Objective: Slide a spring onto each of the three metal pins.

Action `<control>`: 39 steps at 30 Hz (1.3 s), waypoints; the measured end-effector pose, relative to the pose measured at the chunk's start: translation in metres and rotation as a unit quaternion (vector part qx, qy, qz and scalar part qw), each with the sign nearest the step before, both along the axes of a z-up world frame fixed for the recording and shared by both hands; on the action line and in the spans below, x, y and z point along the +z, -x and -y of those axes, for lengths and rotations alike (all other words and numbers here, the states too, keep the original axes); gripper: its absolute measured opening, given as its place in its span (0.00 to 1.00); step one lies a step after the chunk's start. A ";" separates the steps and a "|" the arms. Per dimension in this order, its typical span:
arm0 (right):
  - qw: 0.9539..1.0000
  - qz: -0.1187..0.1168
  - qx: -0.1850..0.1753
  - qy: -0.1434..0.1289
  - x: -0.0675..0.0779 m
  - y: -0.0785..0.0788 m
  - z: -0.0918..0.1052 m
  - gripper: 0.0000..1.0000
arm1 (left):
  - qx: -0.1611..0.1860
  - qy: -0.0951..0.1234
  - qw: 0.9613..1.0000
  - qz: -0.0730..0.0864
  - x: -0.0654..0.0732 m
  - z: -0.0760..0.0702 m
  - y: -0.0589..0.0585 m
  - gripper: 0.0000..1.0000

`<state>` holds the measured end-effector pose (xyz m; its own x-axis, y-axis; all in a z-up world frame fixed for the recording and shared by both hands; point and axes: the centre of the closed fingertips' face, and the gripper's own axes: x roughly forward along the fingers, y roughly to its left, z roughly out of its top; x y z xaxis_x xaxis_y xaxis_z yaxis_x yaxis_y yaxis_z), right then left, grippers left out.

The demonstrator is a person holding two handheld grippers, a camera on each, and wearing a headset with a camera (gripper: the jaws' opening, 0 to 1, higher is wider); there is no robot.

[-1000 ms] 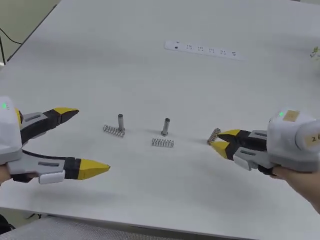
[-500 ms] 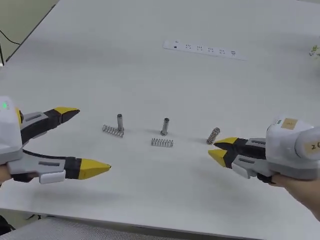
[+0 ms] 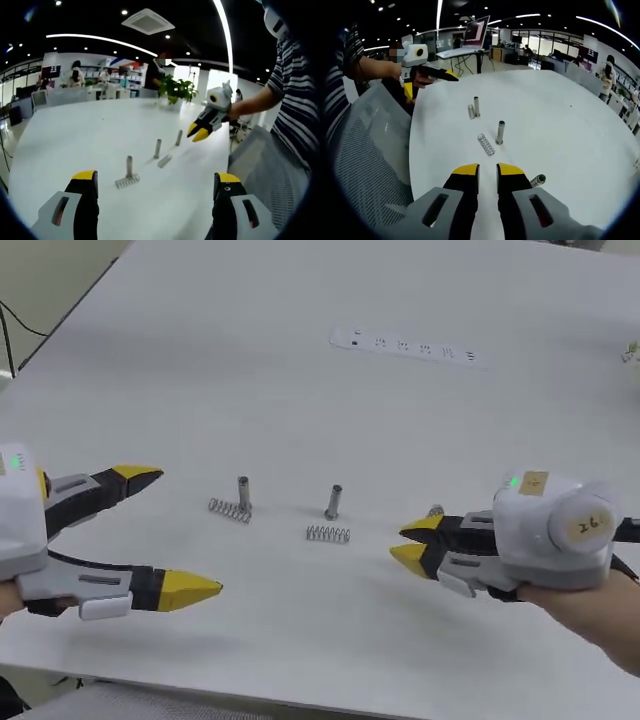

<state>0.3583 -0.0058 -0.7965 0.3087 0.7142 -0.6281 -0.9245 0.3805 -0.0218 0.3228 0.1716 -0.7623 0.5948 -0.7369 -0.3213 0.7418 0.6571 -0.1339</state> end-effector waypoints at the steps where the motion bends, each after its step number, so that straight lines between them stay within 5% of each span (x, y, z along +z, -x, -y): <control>1: 1.000 0.002 0.004 0.001 0.001 -0.001 -0.002 0.11 | 0.000 0.001 1.000 0.000 0.001 0.000 0.000 0.93; 16: 0.997 0.008 0.072 0.031 -0.007 -0.008 -0.046 0.12 | 0.001 0.003 1.000 -0.002 0.000 -0.001 -0.001 0.93; 39: 0.987 0.010 0.119 0.109 -0.047 -0.017 -0.057 0.11 | 0.011 0.002 1.000 -0.002 -0.002 -0.010 0.000 0.92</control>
<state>0.3752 0.0508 -0.8437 0.1619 0.6167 -0.7704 -0.9858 0.1361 -0.0982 0.3223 0.1818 -0.7645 0.6092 -0.7250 -0.3214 0.7267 0.6726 -0.1397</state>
